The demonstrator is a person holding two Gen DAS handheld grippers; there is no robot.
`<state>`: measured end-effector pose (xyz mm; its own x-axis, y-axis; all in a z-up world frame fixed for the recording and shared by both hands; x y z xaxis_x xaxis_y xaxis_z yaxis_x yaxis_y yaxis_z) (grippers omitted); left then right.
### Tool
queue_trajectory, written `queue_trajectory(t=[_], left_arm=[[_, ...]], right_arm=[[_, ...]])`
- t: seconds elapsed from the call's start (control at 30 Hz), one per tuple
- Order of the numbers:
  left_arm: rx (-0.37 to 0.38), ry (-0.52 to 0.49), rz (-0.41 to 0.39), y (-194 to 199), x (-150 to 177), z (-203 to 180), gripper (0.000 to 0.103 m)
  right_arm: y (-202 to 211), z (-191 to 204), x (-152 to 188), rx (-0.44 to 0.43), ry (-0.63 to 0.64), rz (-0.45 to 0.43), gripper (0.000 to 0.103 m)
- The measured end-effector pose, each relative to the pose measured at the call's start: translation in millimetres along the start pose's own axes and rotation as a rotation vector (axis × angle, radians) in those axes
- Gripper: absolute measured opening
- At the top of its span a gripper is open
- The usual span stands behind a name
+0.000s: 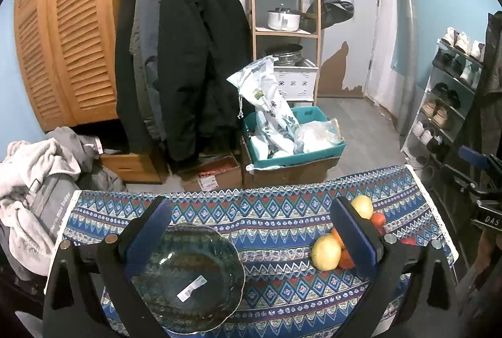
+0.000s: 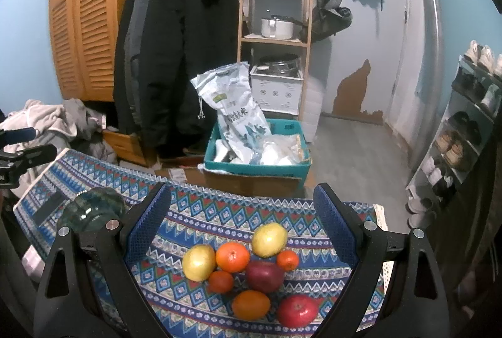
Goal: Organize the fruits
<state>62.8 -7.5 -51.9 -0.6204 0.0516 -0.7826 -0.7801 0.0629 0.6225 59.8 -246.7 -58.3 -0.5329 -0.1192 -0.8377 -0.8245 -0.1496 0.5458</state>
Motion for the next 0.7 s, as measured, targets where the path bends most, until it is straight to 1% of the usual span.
queue_trajectory(t=[0.13, 0.33, 0.53, 0.67, 0.7], left_arm=[[0.000, -0.012, 0.007, -4.7, 0.8, -5.1, 0.102], [0.005, -0.037, 0.017, -14.9, 4.3, -15.4, 0.102], [0.015, -0.065, 0.068, -34.0, 15.0, -27.8, 0.102], [0.054, -0.058, 0.127, -49.4, 27.0, -37.3, 0.102], [0.073, -0.049, 0.156, -56.0, 31.5, -40.6, 0.102]], right_arm=[[-2.8, -3.7, 0.5, 0.013, -0.004, 0.015, 0.091], [-8.9, -15.7, 11.5, 0.049, 0.001, 0.052, 0.091], [-18.0, -30.9, 28.3, 0.081, -0.013, 0.109, 0.091], [-25.5, -46.9, 46.6, 0.124, -0.012, 0.161, 0.091], [-27.2, -50.2, 49.7, 0.128, -0.016, 0.168, 0.091]])
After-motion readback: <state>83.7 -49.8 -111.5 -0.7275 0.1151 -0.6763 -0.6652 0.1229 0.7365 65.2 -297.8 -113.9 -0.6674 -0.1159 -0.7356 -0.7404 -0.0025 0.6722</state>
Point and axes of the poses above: each gripper's, at about its wrist camera, not at the fingertips, and y roughly against the way its jaws point, z to its left, x to its underside, the point moved 9 cm from there along -y, roughly the way its jaws point
